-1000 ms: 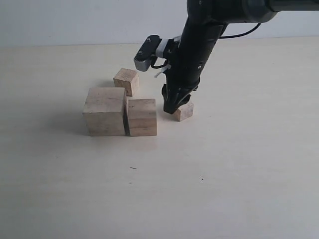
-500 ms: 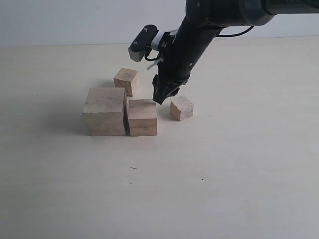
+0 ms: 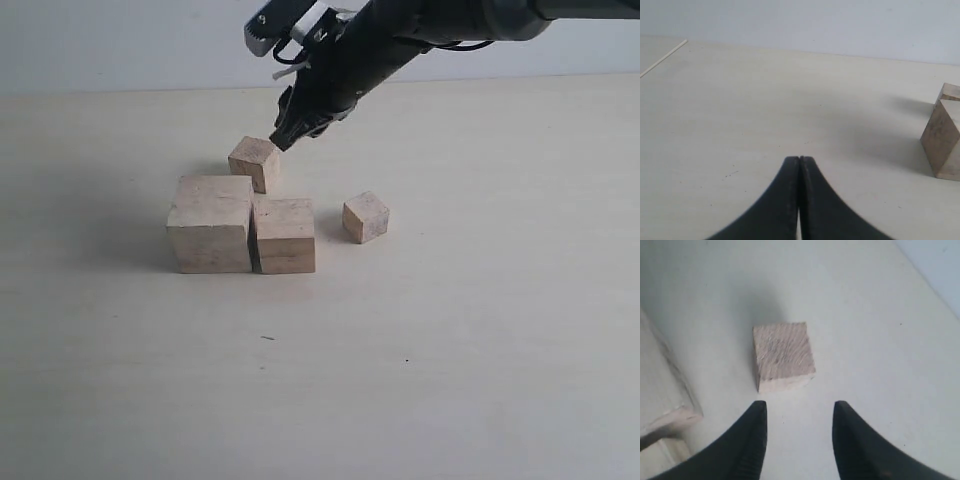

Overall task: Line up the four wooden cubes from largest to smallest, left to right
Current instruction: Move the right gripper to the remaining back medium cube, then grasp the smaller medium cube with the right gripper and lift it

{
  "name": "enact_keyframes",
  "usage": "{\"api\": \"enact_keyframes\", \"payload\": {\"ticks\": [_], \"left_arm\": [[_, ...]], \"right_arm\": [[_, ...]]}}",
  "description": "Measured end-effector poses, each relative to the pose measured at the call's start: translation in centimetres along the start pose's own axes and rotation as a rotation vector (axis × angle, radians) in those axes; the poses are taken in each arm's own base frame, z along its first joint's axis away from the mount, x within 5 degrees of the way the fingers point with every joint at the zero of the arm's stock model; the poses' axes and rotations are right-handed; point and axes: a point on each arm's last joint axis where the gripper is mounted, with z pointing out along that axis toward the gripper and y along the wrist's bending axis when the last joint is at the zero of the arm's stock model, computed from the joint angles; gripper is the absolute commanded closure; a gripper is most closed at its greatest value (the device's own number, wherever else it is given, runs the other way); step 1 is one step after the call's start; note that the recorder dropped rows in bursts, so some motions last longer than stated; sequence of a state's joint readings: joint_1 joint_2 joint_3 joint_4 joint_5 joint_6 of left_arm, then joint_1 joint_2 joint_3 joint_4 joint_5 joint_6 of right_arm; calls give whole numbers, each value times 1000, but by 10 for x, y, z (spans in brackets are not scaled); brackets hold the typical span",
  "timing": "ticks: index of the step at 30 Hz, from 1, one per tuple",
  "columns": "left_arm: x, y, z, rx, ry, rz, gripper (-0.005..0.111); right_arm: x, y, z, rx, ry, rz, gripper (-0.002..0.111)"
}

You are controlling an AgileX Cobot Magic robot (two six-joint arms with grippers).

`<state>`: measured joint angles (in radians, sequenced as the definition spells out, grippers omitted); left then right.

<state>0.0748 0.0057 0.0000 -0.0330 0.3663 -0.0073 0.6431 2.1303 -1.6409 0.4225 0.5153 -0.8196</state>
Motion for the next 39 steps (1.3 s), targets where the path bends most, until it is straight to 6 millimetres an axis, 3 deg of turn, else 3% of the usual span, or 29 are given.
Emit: {"api": "enact_keyframes", "payload": {"ticks": [5, 7, 17, 24, 31, 39], "left_arm": [[0, 0, 0, 0, 0, 0, 107], [0, 0, 0, 0, 0, 0, 107], [0, 0, 0, 0, 0, 0, 107], [0, 0, 0, 0, 0, 0, 107], [0, 0, 0, 0, 0, 0, 107], [0, 0, 0, 0, 0, 0, 107]], "right_arm": [[-4, -5, 2, 17, -82, 9, 33], [-5, -6, 6, 11, -116, 35, 28], [8, -9, 50, -35, -108, 65, 29], [-6, -18, 54, -150, -152, -6, 36], [15, -33, 65, -248, -185, -38, 28], [22, -29, 77, -296, -216, -45, 28]]}}
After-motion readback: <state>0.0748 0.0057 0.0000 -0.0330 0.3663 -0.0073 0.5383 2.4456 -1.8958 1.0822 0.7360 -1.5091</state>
